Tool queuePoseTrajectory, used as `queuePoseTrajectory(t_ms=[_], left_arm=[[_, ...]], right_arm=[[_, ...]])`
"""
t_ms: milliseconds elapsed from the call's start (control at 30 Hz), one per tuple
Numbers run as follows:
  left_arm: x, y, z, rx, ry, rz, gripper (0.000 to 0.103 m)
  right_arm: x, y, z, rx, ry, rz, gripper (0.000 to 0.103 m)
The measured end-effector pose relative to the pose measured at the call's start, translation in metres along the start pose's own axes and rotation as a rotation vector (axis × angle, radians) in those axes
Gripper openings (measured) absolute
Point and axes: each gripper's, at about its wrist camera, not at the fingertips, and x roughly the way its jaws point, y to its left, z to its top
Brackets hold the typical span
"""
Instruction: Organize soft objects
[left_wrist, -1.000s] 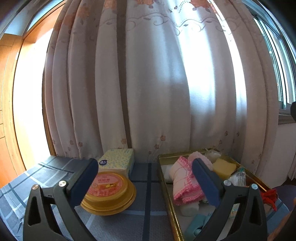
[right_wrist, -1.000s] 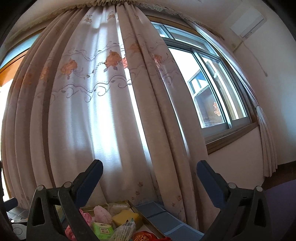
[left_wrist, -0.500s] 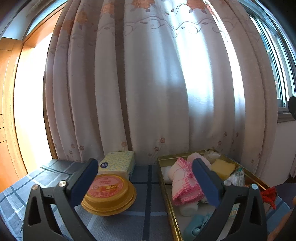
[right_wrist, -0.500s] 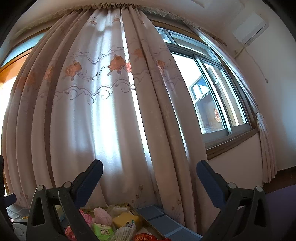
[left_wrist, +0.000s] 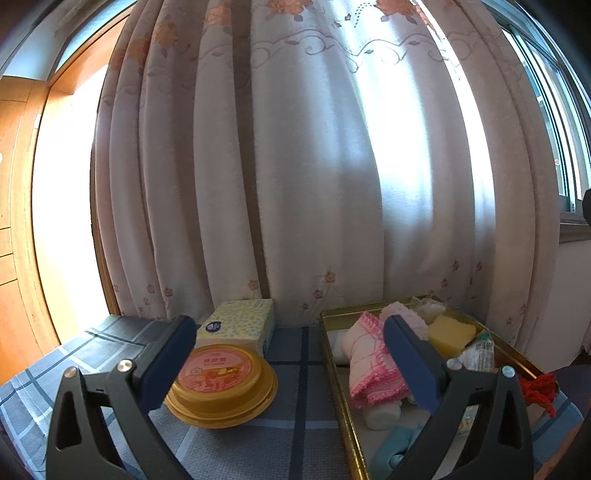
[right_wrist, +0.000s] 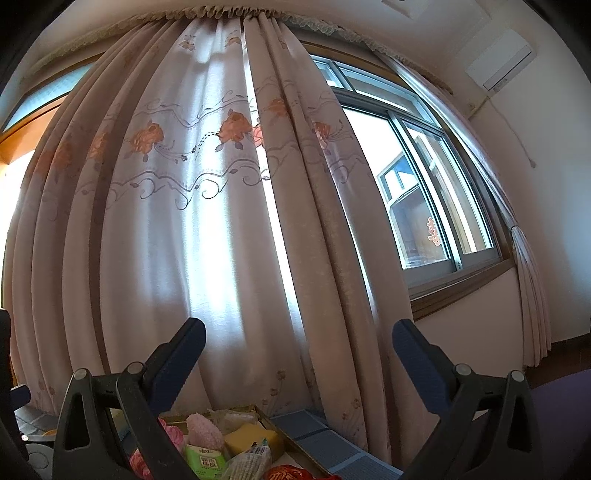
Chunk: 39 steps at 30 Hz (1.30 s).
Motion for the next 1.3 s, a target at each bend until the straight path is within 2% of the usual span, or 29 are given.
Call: queuePoseTrajectory(t_ms=[700,1300], left_arm=[[-0.0025,-0.0011,0.0004,0.019,-0.012,0.011,0.103],[0.0017,0.0005,-0.0010,0.006,0.017,-0.009,0.102]], right_arm=[[-0.0020,-0.0047,0.0003,0.009,-0.012,-0.001,0.102],[-0.0026,-0.0046,0.0010,0.007,-0.008,-0.011,0.102]])
